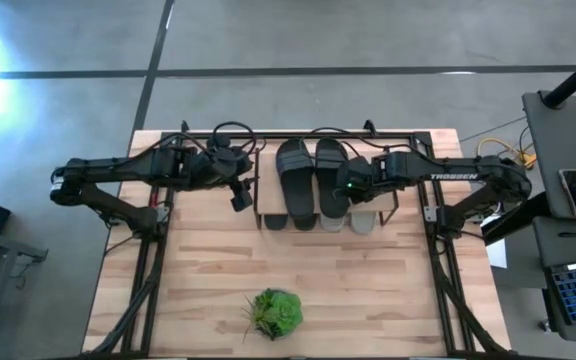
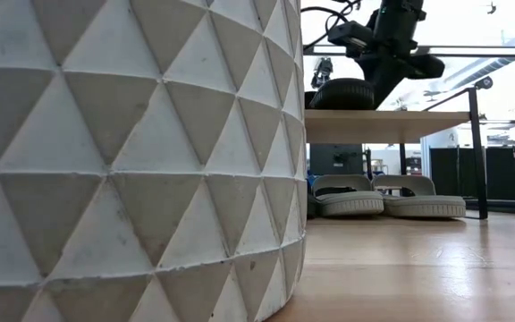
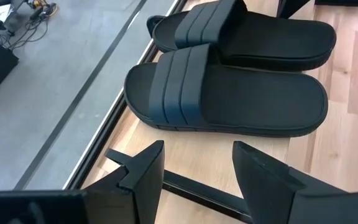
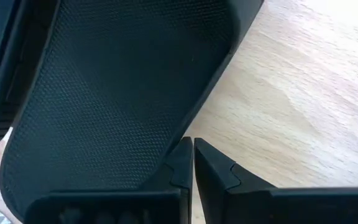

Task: Pick and place slides into the shelf
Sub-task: Put the black slide on the shelf, then adjust the black slide on the shelf

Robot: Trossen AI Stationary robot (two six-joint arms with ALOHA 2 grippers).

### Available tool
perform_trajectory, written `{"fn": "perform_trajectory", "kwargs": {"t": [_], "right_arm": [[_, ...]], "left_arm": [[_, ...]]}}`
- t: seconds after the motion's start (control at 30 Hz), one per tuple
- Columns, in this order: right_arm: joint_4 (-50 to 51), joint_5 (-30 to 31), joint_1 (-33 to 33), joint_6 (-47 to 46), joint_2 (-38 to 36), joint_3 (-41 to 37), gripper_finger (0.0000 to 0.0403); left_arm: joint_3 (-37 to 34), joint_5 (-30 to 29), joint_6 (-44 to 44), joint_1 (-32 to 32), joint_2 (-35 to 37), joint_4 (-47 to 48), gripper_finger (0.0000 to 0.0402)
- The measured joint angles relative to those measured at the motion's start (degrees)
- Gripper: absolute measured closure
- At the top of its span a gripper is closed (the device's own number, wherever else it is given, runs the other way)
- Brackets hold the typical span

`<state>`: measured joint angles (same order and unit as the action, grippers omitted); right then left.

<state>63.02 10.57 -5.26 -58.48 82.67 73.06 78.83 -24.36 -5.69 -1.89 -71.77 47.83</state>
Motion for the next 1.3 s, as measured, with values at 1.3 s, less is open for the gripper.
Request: {"fn": "perform_trajectory", "kwargs": {"t": [1.3], "right_arm": [[16.46,16.59,2.14,-5.07,-11.56,5.28,0.0394]], "left_arm": [[0.21,16.89,22.62,-16.46,-17.82,-6.07,0.0383]]}}
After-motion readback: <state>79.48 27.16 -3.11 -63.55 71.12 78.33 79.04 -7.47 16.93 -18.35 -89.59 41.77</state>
